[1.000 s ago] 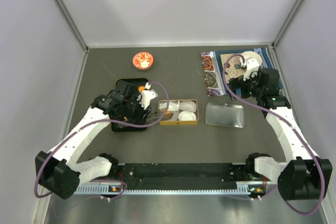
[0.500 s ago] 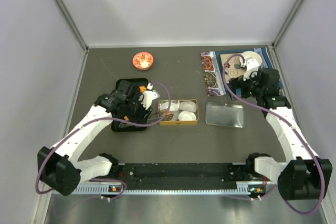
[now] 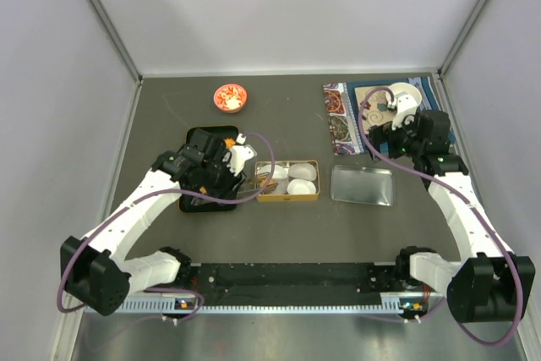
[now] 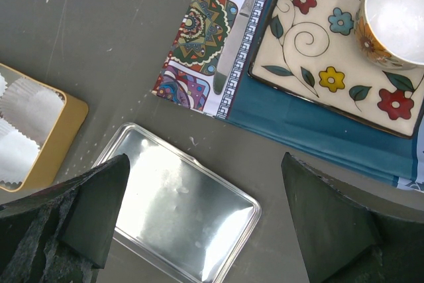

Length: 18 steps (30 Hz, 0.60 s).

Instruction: Pack the cookies

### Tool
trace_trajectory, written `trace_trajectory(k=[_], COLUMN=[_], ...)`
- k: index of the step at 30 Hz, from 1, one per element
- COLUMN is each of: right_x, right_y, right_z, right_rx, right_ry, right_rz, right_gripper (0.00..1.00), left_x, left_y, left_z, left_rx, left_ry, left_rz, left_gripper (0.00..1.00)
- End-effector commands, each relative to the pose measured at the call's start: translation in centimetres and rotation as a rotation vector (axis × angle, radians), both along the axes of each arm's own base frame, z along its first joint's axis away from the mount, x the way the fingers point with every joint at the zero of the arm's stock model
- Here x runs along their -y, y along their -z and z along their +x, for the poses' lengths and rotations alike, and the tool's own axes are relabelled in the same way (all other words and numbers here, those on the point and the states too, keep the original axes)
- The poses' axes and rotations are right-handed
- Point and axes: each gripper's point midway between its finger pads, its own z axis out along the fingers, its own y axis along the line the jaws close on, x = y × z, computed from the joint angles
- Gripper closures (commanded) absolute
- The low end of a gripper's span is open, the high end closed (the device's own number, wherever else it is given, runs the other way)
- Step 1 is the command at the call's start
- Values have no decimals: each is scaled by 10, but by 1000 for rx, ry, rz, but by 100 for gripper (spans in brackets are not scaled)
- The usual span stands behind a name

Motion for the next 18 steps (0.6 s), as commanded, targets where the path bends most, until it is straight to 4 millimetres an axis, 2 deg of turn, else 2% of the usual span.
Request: trace_trajectory(k=[1, 12, 18], right_x=[3, 3, 3], right_y=[-23, -22, -20], right_z=[8, 9, 9], right_rx=[59, 54, 49], right_ry=[0, 1, -2], right_rz=[-7, -7, -7], right_gripper=[1, 1, 1], left_x=[7, 11, 5], left_y=[-21, -25, -47], left_z=[12, 10, 15], left_rx=[84, 80, 147], left_ry=[-7, 6, -40], left_rz=[-46, -67, -73], left_gripper=[52, 48, 48])
